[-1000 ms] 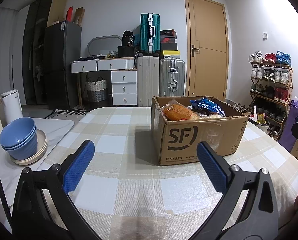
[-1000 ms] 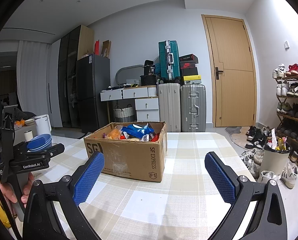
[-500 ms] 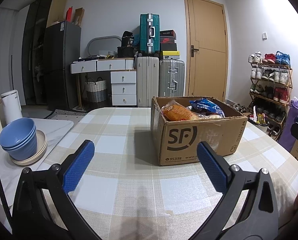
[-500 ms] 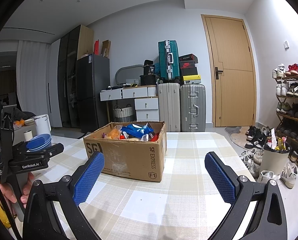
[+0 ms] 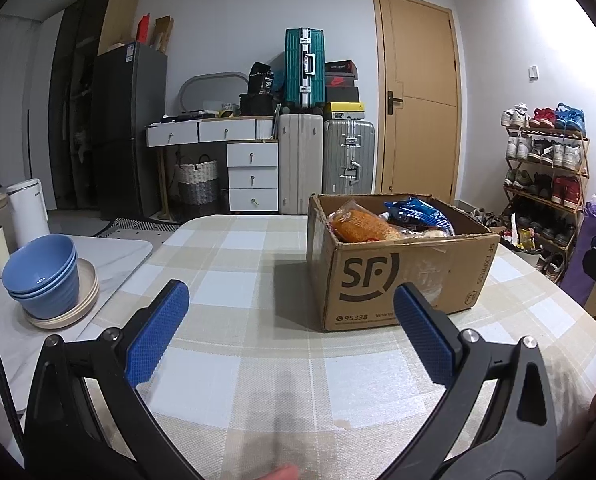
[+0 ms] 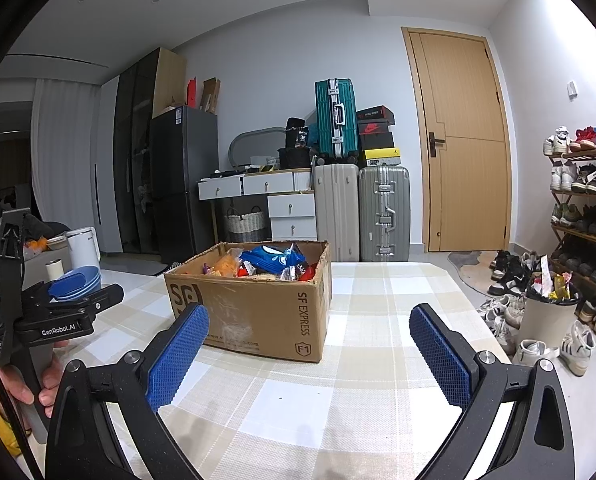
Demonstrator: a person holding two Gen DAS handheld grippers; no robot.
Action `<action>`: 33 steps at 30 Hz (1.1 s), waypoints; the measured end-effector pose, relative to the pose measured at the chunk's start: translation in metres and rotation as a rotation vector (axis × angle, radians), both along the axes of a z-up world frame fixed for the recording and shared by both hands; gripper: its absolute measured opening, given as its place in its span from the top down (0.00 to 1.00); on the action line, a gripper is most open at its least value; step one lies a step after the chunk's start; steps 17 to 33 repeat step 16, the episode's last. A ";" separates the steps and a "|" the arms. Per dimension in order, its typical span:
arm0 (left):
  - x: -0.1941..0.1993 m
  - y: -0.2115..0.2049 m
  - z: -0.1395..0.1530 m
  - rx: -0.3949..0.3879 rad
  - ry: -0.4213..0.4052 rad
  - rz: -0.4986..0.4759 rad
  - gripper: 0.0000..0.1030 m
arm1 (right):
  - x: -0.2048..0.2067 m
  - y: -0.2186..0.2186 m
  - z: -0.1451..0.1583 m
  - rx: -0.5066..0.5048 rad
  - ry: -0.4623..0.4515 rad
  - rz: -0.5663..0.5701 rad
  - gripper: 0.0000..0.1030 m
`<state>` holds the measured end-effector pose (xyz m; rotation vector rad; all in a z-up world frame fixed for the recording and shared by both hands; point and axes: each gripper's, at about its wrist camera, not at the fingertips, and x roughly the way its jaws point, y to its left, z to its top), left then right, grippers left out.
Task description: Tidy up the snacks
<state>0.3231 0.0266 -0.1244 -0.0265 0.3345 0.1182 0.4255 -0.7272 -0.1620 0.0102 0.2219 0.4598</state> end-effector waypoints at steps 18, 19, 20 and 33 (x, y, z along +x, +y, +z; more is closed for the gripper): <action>-0.032 -0.006 0.014 0.029 -0.088 0.031 0.01 | -0.001 -0.003 -0.001 -0.003 0.001 -0.005 0.01; -0.032 -0.006 0.014 0.029 -0.088 0.031 0.01 | -0.001 -0.003 -0.001 -0.003 0.001 -0.005 0.01; -0.032 -0.006 0.014 0.029 -0.088 0.031 0.01 | -0.001 -0.003 -0.001 -0.003 0.001 -0.005 0.01; -0.032 -0.006 0.014 0.029 -0.088 0.031 0.01 | -0.001 -0.003 -0.001 -0.003 0.001 -0.005 0.01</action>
